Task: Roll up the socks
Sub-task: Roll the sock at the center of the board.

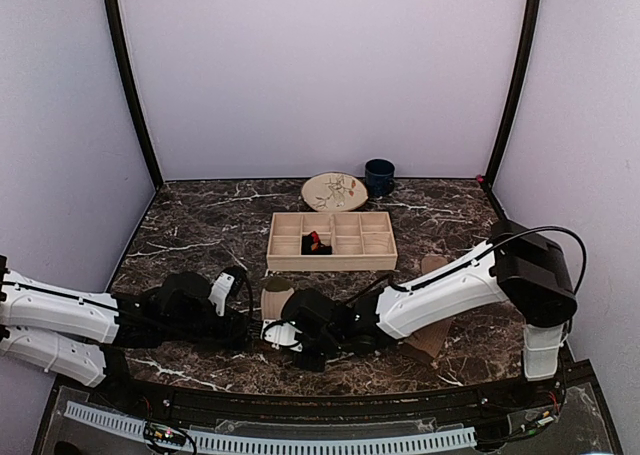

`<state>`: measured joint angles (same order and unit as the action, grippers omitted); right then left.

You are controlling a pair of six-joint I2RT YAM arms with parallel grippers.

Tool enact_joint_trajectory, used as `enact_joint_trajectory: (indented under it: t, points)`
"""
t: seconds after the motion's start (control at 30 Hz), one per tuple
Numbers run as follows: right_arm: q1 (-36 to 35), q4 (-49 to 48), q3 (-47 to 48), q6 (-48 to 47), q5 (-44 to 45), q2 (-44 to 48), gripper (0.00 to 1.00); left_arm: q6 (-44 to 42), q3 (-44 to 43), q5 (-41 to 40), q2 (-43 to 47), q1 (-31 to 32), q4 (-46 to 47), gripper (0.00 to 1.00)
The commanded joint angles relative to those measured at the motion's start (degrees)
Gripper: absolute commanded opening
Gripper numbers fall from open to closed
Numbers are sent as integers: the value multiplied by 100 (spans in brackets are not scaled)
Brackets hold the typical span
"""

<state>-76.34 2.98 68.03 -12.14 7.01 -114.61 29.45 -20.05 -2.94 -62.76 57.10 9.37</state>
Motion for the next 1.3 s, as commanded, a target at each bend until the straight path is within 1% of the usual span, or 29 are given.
enact_joint_trajectory:
  t: [0.0, 0.2, 0.43, 0.5, 0.6, 0.73, 0.9, 1.1, 1.17, 1.27]
  points:
    - [210, 537, 95, 347, -946, -159, 10, 187, 190, -282, 88, -32, 105, 60]
    - [441, 745, 296, 586, -1679, -117, 10, 121, 418, -320, 409, -32, 261, 60]
    - [846, 878, 628, 1222, -3075, -296, 10, -214, 645, -239, 916, 30, 480, 60]
    - [973, 830, 712, 1500, -3539, -397, 10, -343, 599, -201, 895, 88, 485, 60]
    - [1078, 770, 826, 1924, -3989, -569, 8, -473, 507, -296, 711, 215, 461, 59]
    - [1182, 194, 635, 2692, -4561, -638, 5, -570, 491, -461, 506, 359, 581, 59]
    - [1232, -321, 454, 3341, -4987, -654, 0, -728, 567, -403, 543, 430, 799, 58]
    - [1350, -661, 286, 3786, -5403, -659, 0, -950, 580, -194, 718, 508, 780, 53]
    - [1394, -646, 266, 3789, -5455, -680, 0, -983, 589, -65, 688, 512, 791, 52]
    - [1456, -685, 199, 3803, -5496, -715, 0, -1011, 575, 172, 513, 528, 785, 47]
